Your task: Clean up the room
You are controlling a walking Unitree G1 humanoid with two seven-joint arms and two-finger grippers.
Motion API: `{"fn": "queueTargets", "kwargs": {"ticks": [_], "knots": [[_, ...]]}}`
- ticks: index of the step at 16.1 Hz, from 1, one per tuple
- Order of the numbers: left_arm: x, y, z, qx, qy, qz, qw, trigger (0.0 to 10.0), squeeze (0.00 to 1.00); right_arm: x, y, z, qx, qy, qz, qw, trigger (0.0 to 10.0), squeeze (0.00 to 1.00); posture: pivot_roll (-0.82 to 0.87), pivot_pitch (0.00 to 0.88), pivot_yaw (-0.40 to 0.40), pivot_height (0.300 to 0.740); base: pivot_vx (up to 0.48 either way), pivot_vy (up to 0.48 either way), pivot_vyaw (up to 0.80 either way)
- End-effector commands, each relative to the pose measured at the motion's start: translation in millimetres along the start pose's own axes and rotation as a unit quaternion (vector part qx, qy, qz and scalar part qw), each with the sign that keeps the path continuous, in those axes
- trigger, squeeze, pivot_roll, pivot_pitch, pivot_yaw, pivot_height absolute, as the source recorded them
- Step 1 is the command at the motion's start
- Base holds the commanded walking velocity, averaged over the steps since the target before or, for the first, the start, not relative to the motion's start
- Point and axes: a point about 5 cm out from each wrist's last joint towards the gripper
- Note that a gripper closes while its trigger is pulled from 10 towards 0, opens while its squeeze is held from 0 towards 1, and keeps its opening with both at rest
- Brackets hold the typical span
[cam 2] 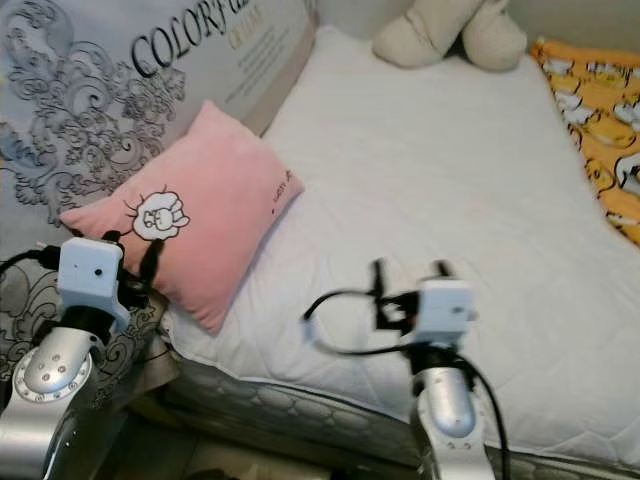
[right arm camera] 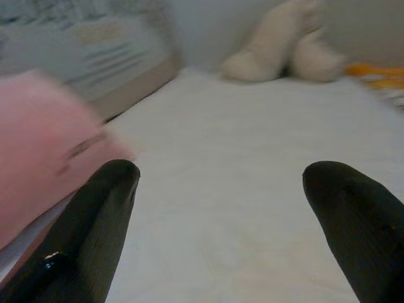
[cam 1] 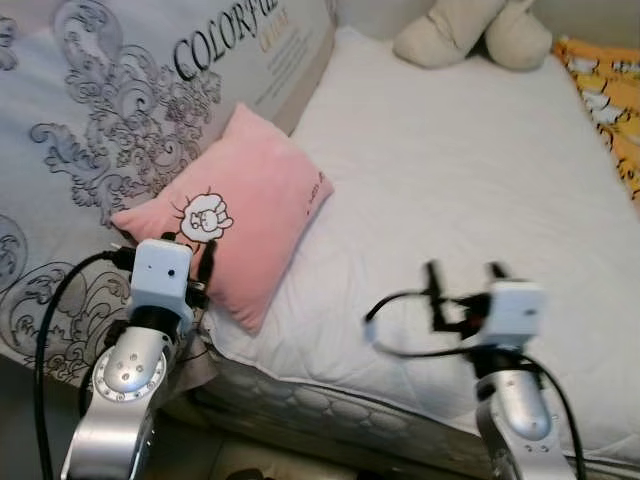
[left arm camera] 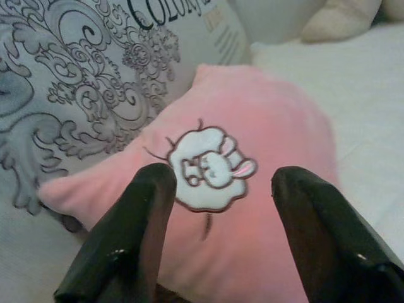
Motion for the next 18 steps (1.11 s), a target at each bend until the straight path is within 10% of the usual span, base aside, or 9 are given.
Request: {"fn": "queueTargets", "kwargs": {"ticks": [1,4,11,16,17,18], "knots": [[-1,2.2,-2.3,-0.005,-0.007,-0.02,1.0,10.0,1.0,-4,11.2,-1.7,-0.037,0.004,-0.011,0.999,10.0,0.0,0.01,0.0,0.002,0.74,0.0,0.0,0.0],[-22,-4.6,-2.5,0.029,-0.048,-0.053,0.997,10.0,1.0,-7,12.5,-3.4,-0.008,0.03,-0.033,0.999,10.0,0.0,0.01,0.0,-0.009,0.74,0.0,0.0,0.0],[-4,16.1,16.6,-0.065,0.03,-0.047,0.996,10.0,1.0,-20,12.4,19.3,-0.005,-0.001,-0.057,0.998,10.0,0.0,-0.01,0.0,0.002,0.74,0.0,0.0,0.0],[-25,17.0,17.3,-0.052,-0.025,-0.082,0.995,10.0,1.0,-13,5.3,16.8,-0.003,0.015,0.02,1.0,10.0,0.0,-0.02,0.0,0.008,0.74,0.0,0.0,0.0],[-24,21.4,18.0,-0.059,-0.024,-0.093,0.994,10.0,0.16,-16,7.0,16.1,-0.009,0.002,0.032,0.999,10.0,0.0,-0.02,0.0,0.007,0.74,0.0,0.0,0.0],[-24,24.6,18.9,-0.068,-0.026,-0.087,0.994,10.0,0.0,-17,8.4,16.4,-0.012,-0.002,0.035,0.999,10.0,0.0,-0.02,0.0,0.006,0.74,0.0,0.0,0.0]]}}
Point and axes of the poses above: a point about 5 cm out from each wrist's last joint towards the gripper, its own z axis pointing out of the wrist towards the gripper, its own x axis along the axis of the wrist's last joint, y = z × x, and after that the axes turned 4 degrees about z, right-handed
